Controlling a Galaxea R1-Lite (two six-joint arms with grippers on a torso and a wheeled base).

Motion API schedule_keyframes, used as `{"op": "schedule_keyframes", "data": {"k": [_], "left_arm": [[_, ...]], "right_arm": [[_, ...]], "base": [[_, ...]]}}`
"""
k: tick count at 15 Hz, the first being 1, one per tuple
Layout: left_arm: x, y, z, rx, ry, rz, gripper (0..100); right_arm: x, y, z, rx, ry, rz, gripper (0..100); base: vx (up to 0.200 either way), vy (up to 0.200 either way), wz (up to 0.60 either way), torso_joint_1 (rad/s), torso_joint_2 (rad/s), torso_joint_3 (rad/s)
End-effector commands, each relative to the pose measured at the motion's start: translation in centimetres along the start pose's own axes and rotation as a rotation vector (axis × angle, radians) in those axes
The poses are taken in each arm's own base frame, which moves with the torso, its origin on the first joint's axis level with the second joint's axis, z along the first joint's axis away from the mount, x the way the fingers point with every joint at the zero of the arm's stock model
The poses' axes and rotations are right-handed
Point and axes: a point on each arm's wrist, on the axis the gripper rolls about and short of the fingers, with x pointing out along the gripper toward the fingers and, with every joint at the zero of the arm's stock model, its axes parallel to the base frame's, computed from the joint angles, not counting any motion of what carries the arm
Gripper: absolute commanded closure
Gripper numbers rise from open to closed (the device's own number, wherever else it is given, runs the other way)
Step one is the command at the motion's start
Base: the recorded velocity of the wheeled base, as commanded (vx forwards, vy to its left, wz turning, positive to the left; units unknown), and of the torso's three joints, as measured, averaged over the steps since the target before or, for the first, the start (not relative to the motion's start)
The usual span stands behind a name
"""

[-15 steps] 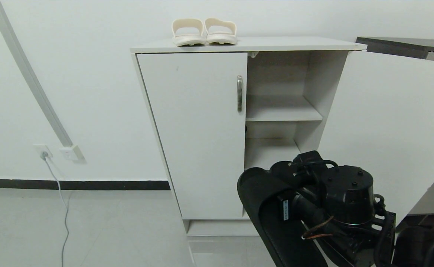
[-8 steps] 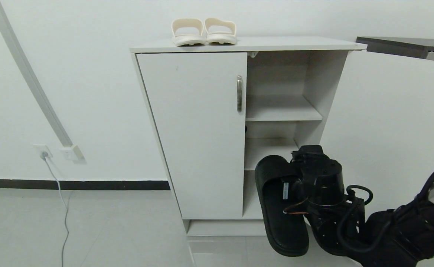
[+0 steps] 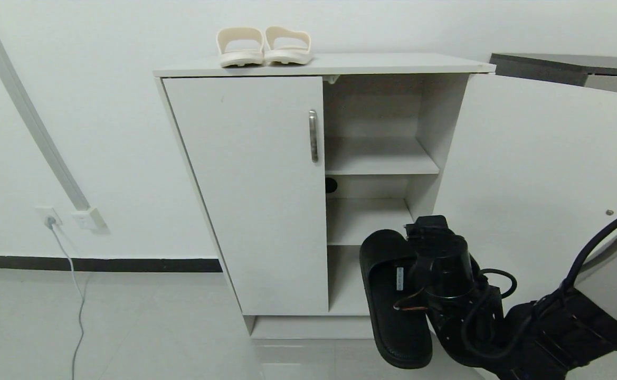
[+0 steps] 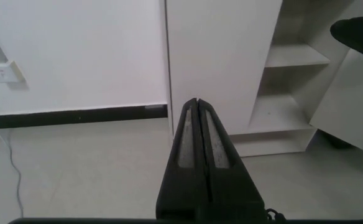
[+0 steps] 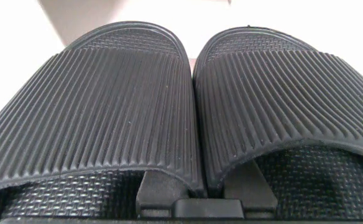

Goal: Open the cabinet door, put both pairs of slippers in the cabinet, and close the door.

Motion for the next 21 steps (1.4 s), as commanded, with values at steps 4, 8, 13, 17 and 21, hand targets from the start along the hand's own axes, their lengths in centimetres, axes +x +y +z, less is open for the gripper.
{"op": "schedule_keyframes", "data": {"k": [4, 8, 13, 17, 21], "left_arm": [[0.0, 0.0, 0.0, 0.000, 0.004, 0.001, 100], [0.0, 0.0, 0.0, 0.002, 0.002, 0.001, 100], [0.0, 0.0, 0.0, 0.002, 0.004, 0.001, 100], [0.0, 0.0, 0.0, 0.002, 0.004, 0.001, 100], [0.0, 0.0, 0.0, 0.002, 0.004, 0.001, 100]], "right_arm": [[0.3, 0.4, -0.8, -0.010, 0.010, 0.006, 100], [0.8, 0.9, -1.4, 0.000, 0.018, 0.012, 100], [1.3, 2.2, -2.2, 0.020, 0.032, 0.097, 100], [3.1, 3.6, -3.8, 0.019, 0.030, 0.107, 100], [3.8, 4.4, -3.8, 0.026, 0.021, 0.114, 100]], "base": [[0.000, 0.000, 0.00, 0.000, 0.00, 0.000], [0.000, 0.000, 0.00, 0.000, 0.00, 0.000], [0.000, 0.000, 0.00, 0.000, 0.00, 0.000], [0.000, 0.000, 0.00, 0.000, 0.00, 0.000], [0.000, 0.000, 0.00, 0.004, 0.00, -0.155]]}}
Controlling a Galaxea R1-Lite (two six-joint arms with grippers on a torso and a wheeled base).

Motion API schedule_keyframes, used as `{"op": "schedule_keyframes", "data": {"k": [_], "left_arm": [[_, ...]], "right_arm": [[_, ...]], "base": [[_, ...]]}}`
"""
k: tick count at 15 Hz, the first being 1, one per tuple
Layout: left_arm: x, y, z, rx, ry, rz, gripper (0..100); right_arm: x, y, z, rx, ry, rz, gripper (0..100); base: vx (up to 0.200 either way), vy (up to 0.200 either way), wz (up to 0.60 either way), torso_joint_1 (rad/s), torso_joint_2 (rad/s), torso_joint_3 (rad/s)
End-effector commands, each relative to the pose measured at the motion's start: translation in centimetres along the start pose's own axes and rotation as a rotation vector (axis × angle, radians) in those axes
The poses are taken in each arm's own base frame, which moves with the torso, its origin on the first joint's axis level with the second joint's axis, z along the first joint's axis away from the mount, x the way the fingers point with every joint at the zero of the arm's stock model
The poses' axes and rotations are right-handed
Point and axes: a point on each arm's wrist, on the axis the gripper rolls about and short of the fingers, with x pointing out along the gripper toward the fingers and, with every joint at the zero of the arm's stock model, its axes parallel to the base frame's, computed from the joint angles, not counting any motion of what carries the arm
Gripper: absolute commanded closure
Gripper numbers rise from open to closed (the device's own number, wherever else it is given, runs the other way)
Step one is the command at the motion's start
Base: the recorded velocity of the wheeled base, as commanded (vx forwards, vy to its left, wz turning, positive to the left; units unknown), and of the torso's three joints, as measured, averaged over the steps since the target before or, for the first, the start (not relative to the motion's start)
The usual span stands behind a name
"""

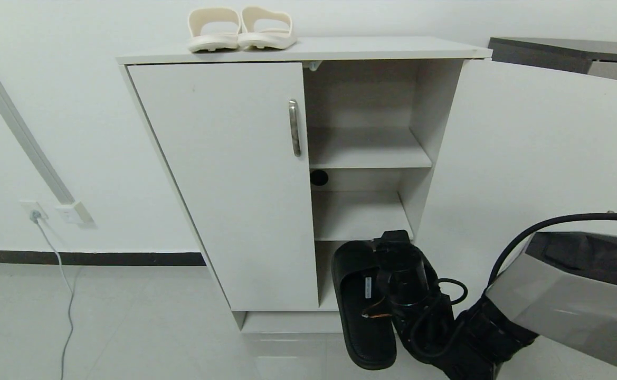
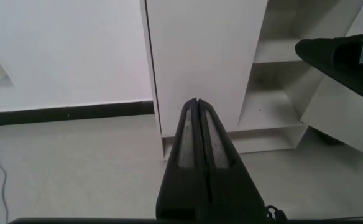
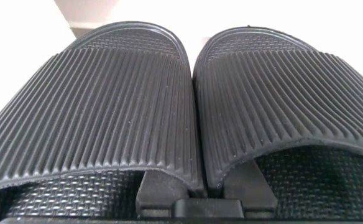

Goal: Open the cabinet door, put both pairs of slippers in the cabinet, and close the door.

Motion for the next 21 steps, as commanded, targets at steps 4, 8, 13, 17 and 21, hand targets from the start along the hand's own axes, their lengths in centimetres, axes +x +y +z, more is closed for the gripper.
{"op": "schedule_keyframes", "data": {"k": [4, 8, 13, 17, 21], "left_arm": [[0.0, 0.0, 0.0, 0.000, 0.002, 0.001, 100], [0.0, 0.0, 0.0, 0.000, 0.002, 0.001, 100], [0.0, 0.0, 0.0, -0.002, 0.002, 0.001, 100], [0.0, 0.0, 0.0, -0.002, 0.002, 0.001, 100], [0.0, 0.0, 0.0, -0.002, 0.002, 0.001, 100]], "right_arm": [[1.0, 0.5, -0.7, -0.003, 0.004, -0.002, 100], [1.6, 0.8, -1.3, -0.021, 0.003, -0.013, 100], [2.0, 0.7, -0.6, -0.015, -0.159, -0.014, 100], [2.0, 0.7, -0.7, -0.017, -0.156, -0.013, 100], [2.0, 0.7, -0.7, -0.016, -0.156, -0.015, 100]], "base": [[0.000, 0.000, 0.00, 0.005, 0.00, -0.193], [0.000, 0.000, 0.00, 0.004, 0.01, -0.183], [0.000, 0.000, 0.00, 0.001, 0.00, -0.019], [0.000, 0.000, 0.00, 0.000, 0.00, 0.000], [0.100, 0.000, 0.00, 0.001, 0.00, -0.001]]}}
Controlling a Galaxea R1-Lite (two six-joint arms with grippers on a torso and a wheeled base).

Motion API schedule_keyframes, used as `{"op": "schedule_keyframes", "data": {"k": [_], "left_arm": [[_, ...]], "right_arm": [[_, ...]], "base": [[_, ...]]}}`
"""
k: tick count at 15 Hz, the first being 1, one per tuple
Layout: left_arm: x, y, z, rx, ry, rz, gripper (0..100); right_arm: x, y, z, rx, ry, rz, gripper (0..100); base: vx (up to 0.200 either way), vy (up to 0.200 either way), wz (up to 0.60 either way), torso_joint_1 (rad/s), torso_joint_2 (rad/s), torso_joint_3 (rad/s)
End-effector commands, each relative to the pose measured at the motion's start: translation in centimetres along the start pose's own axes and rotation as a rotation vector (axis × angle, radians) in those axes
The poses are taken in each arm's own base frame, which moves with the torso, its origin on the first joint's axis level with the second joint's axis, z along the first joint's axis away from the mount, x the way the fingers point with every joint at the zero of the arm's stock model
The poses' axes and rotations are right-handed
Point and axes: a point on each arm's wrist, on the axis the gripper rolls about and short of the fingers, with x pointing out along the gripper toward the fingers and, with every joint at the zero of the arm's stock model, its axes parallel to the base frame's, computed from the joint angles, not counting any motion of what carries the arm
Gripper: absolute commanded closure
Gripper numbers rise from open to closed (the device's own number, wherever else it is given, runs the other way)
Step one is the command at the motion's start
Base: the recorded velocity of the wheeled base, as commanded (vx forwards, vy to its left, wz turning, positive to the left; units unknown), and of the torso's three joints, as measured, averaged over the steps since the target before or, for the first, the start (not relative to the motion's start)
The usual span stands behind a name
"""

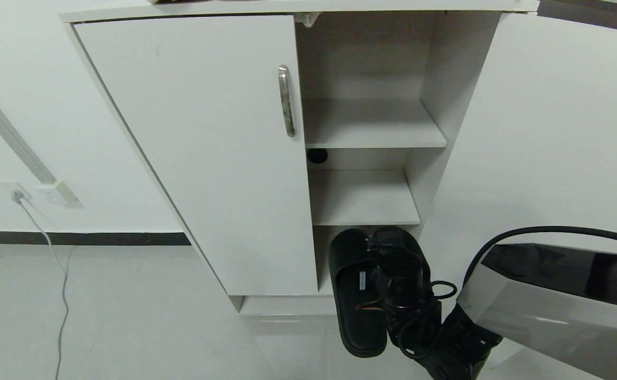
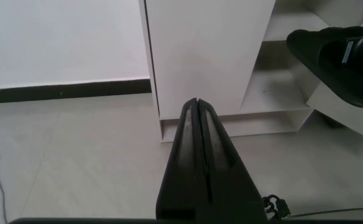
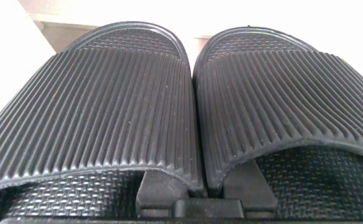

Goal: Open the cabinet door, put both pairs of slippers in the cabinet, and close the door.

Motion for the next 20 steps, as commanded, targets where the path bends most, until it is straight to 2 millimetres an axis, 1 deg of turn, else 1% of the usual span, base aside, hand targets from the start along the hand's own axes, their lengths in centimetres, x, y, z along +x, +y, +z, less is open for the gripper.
{"op": "schedule_keyframes", "data": {"k": [1, 3, 6, 8, 10, 13, 14, 15, 17, 20], "left_arm": [[0.0, 0.0, 0.0, 0.000, 0.002, 0.000, 100], [0.0, 0.0, 0.0, 0.000, 0.002, 0.000, 100], [0.0, 0.0, 0.0, 0.000, 0.002, 0.000, 100], [0.0, 0.0, 0.0, 0.000, 0.002, 0.000, 100], [0.0, 0.0, 0.0, -0.002, 0.002, 0.002, 100], [0.0, 0.0, 0.0, -0.006, 0.002, 0.007, 100], [0.0, 0.0, 0.0, -0.009, 0.002, 0.008, 100], [0.0, 0.0, 0.0, -0.009, 0.000, 0.008, 100], [0.0, 0.0, 0.0, -0.011, 0.000, 0.010, 100], [0.0, 0.0, 0.0, -0.011, 0.000, 0.008, 100]], "right_arm": [[0.0, 0.0, 0.1, 0.002, -0.002, 0.001, 100], [0.0, 0.0, 0.0, 0.001, -0.001, 0.000, 100], [0.2, 0.0, -0.6, -0.007, 0.009, -0.002, 100], [0.7, 0.0, -0.8, -0.005, 0.007, -0.005, 100], [1.8, 0.2, -0.9, 0.001, -0.004, -0.014, 100], [5.5, 0.5, -0.1, 0.010, -0.011, -0.057, 100], [6.2, 0.6, 0.0, 0.012, -0.012, -0.061, 100], [7.7, 1.0, 0.4, 0.011, -0.009, -0.066, 100], [9.4, 1.6, 1.5, 0.018, -0.017, -0.074, 100], [12.0, 1.4, 3.1, 0.033, -0.035, -0.105, 100]], "base": [[0.200, 0.000, 0.00, -0.007, 0.01, 0.007], [0.200, 0.000, 0.00, 0.000, 0.00, 0.002], [0.200, 0.000, 0.00, 0.001, 0.00, -0.001], [0.000, 0.000, 0.00, 0.000, 0.00, 0.000], [0.000, 0.000, 0.00, 0.000, 0.00, 0.000], [0.000, 0.000, 0.00, 0.000, 0.00, 0.000], [0.000, 0.000, 0.00, 0.000, 0.00, 0.000], [0.000, 0.000, 0.00, 0.000, 0.00, 0.000], [0.000, 0.000, 0.00, 0.000, 0.00, 0.000], [0.000, 0.000, 0.00, 0.000, 0.00, 0.000]]}}
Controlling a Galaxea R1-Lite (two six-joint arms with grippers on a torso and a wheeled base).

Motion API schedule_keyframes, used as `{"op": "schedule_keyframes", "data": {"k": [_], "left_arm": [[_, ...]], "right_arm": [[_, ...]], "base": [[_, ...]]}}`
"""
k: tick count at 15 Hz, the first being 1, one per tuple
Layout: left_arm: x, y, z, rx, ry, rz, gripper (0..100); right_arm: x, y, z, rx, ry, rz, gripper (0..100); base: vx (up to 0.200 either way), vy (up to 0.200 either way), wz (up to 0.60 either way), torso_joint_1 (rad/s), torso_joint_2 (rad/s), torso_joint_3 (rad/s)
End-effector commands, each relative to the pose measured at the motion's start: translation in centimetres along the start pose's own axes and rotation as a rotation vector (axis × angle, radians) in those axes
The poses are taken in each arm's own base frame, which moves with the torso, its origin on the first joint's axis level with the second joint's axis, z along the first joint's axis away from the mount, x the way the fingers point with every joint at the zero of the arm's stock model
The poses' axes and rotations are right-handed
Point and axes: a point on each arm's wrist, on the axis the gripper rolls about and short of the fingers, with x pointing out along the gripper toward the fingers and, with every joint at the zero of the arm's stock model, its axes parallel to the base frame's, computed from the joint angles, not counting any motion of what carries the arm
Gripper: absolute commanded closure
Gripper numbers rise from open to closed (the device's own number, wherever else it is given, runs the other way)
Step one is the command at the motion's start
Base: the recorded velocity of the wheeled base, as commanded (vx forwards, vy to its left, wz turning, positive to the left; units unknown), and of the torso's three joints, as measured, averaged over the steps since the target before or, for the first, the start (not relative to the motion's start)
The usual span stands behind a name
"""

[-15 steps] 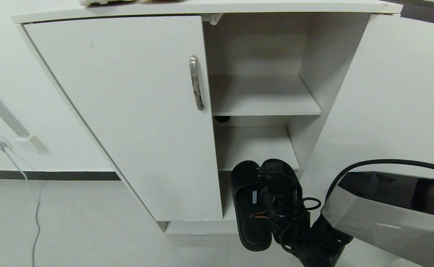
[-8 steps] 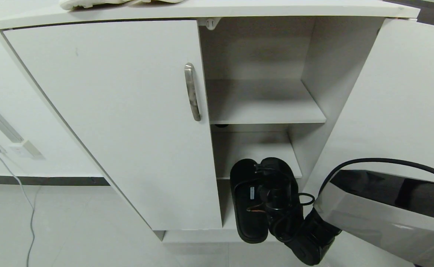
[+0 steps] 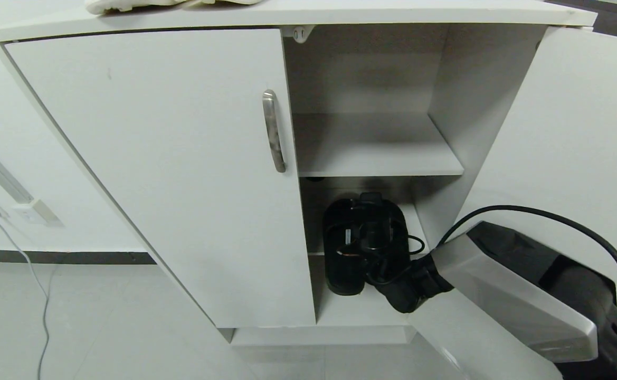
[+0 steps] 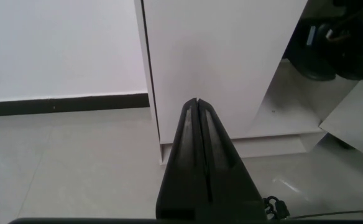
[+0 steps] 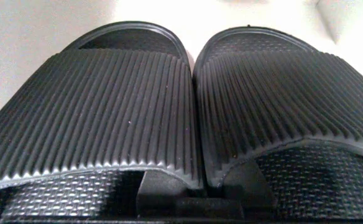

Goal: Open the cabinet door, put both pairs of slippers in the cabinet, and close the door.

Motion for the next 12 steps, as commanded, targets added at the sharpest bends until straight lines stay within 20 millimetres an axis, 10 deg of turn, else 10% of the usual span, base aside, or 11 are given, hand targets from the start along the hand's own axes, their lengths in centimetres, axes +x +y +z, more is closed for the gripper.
{"op": "schedule_keyframes", "data": {"k": [1, 12], "left_arm": [[0.0, 0.0, 0.0, 0.000, 0.001, 0.000, 100], [0.0, 0.0, 0.0, 0.000, 0.001, 0.002, 100]], "right_arm": [[2.4, -0.3, 0.1, 0.005, -0.006, -0.024, 100], [5.4, -1.5, 0.9, -0.009, -0.030, 0.001, 100]], "base": [[0.000, 0.000, 0.00, 0.000, 0.00, 0.000], [0.000, 0.000, 0.00, 0.000, 0.00, 0.000]]}}
